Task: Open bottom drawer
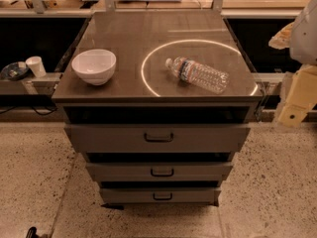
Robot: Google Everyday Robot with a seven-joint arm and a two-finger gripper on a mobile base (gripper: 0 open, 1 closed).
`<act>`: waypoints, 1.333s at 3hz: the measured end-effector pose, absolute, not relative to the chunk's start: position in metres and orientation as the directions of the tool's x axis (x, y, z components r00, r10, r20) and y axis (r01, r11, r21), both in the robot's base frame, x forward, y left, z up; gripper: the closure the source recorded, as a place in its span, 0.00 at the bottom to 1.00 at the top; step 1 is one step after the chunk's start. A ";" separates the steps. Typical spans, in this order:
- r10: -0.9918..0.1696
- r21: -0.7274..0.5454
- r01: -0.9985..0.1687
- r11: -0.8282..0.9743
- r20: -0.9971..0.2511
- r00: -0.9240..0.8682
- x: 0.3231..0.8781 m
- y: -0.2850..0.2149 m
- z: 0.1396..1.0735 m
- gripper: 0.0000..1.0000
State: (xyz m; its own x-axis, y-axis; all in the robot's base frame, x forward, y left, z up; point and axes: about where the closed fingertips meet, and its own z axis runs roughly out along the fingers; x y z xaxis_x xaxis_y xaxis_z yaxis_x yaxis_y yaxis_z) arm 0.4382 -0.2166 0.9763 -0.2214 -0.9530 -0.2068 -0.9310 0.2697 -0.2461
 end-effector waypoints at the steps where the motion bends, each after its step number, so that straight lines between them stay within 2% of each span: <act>1: -0.953 -0.246 -0.931 0.270 -0.207 -0.221 0.438 -0.217 0.976 0.00; 2: -0.951 -0.246 -0.932 0.267 -0.221 -0.214 0.438 -0.217 0.977 0.00; 3: -0.903 -0.168 -0.950 0.263 -0.389 -0.181 0.454 -0.232 0.902 0.00; 4: -0.760 -0.022 -0.972 0.235 -0.628 -0.169 0.447 -0.199 0.785 0.00</act>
Offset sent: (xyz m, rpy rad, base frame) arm -0.0018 -0.0026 -0.0025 0.0327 0.0138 0.0162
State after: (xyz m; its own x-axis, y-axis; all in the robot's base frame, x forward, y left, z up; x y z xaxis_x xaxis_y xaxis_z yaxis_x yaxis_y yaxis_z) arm 0.4469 -0.1985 0.7854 -0.1691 -0.7599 -0.6277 -0.9718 0.2348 -0.0225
